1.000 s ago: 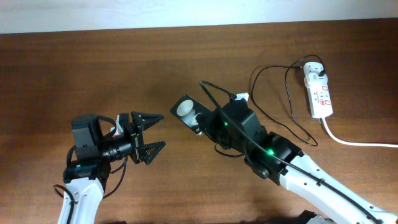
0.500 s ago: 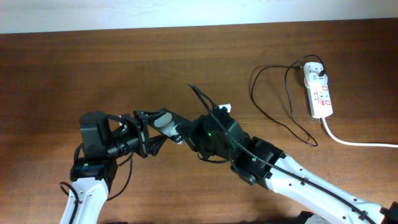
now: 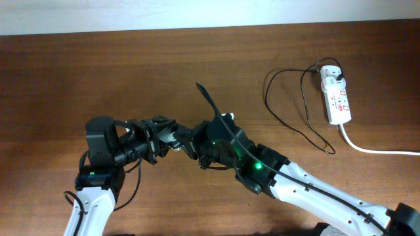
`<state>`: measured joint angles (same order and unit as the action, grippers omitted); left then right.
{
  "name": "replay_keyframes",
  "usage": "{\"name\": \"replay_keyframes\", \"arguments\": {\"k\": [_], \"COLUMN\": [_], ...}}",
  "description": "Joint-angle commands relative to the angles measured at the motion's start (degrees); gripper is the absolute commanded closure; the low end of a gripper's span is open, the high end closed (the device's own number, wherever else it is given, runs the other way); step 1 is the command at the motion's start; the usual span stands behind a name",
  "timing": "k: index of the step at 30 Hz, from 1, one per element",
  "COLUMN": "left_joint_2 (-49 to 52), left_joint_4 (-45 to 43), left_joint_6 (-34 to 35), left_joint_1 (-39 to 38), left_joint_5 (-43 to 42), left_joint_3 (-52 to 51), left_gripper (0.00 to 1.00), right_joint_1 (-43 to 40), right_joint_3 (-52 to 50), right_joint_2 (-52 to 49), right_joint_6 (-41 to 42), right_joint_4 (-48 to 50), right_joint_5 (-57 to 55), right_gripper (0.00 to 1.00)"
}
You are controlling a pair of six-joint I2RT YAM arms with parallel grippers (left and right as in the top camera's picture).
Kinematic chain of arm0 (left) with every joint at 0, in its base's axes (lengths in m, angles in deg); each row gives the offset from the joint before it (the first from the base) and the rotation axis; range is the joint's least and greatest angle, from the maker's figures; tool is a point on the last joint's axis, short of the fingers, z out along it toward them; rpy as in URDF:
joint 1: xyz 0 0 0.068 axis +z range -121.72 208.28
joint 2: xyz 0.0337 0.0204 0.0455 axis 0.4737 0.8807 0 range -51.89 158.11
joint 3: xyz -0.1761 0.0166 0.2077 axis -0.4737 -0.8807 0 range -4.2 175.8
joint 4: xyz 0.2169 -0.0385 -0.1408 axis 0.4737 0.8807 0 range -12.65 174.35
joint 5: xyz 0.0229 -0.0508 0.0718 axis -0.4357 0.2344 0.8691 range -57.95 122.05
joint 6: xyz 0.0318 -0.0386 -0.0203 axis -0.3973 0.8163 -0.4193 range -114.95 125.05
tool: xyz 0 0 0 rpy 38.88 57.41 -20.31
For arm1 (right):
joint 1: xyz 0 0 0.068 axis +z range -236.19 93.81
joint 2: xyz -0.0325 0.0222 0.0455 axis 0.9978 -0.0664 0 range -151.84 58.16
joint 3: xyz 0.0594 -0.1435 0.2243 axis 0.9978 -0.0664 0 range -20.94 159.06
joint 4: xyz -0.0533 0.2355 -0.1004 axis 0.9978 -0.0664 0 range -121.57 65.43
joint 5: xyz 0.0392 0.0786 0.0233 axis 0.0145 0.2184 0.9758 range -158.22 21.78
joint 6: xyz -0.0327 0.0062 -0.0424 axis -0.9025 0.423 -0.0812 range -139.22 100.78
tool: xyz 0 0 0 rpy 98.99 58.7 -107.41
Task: Plug charger to phone and switch on socket
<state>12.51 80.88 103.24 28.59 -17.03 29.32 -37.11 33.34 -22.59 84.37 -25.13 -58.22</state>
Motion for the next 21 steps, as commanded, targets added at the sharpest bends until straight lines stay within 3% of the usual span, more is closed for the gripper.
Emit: {"name": "replay_keyframes", "arguments": {"k": [1,5,8,9,11,16,17,18,20,21], "left_joint_2": [0.37,0.35,0.35,0.35,0.35,0.35,0.37,0.37,0.44,0.9], "left_joint_4": [-0.28,-0.31,-0.31,-0.31,-0.31,-0.28,-0.31,-0.33,-0.7,-2.73], "left_joint_6": [0.13,0.13,0.13,0.13,0.13,-1.01,-1.44,-2.67,-7.28,-10.43], "left_joint_1": [-0.22,-0.22,-0.22,-0.22,-0.22,-0.22,-0.22,-0.15,-0.15,-0.15], "left_joint_5": [-0.37,-0.46,-0.59,-0.61,-0.61,-0.35,0.63,2.58,6.56,7.67], "left_joint_3": [-0.22,-0.22,-0.22,-0.22,-0.22,-0.22,-0.22,-0.22,-0.22,-0.22], "left_gripper": [0.66,0.86,0.91,0.99,1.0,1.0,1.0,1.0,1.0,1.0], "right_joint_1": [0.42,0.42,0.39,0.42,0.42,0.35,0.35,0.31,-0.15,-0.94], "right_joint_3": [0.35,0.35,0.35,0.35,0.35,0.35,0.35,0.35,0.35,0.35], "right_joint_2": [0.33,0.33,0.33,0.33,0.33,0.33,0.33,0.33,0.33,0.33], "right_joint_6": [0.44,0.44,0.46,0.44,0.39,0.2,0.2,0.17,-7.67,-15.89], "right_joint_4": [1.25,1.42,1.46,1.46,0.87,-3.67,-3.76,-3.76,-3.87,-4.57], "right_joint_5": [1.01,0.74,0.52,0.55,0.52,0.33,0.31,0.28,-2.05,-2.82], "right_gripper": [0.96,0.96,0.96,0.96,0.95,0.7,0.59,0.57,0.44,0.39]}}
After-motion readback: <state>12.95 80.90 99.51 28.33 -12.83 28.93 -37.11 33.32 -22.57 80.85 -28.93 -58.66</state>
